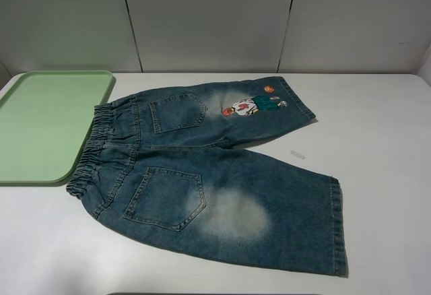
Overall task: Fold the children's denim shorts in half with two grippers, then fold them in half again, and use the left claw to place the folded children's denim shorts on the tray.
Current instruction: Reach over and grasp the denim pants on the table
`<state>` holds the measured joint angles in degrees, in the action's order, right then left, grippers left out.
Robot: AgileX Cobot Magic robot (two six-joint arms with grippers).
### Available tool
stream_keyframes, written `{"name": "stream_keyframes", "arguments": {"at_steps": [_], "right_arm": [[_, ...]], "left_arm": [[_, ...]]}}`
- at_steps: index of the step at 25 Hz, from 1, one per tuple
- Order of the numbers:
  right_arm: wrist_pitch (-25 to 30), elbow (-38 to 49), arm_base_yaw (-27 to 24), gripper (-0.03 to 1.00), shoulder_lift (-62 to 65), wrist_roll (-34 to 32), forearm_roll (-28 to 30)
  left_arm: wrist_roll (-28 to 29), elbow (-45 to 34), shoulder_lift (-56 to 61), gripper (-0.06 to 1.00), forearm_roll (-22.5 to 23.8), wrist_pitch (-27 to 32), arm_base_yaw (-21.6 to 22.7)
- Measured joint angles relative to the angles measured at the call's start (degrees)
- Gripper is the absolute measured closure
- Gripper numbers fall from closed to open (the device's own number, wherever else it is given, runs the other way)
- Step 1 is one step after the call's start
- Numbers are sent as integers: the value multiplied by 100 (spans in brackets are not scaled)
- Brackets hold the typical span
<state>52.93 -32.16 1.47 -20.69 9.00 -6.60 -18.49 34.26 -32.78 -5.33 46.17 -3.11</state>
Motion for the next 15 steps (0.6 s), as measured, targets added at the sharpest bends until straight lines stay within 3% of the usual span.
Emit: {"name": "stream_keyframes", "arguments": {"at_steps": [7, 15], "right_arm": [[-144, 0, 36, 27, -162, 273, -251], [-237, -6, 699, 27, -727, 498, -270]], "left_arm": [[-125, 0, -427, -4, 0, -177, -344], [-267, 0, -857, -4, -11, -316, -843]]}}
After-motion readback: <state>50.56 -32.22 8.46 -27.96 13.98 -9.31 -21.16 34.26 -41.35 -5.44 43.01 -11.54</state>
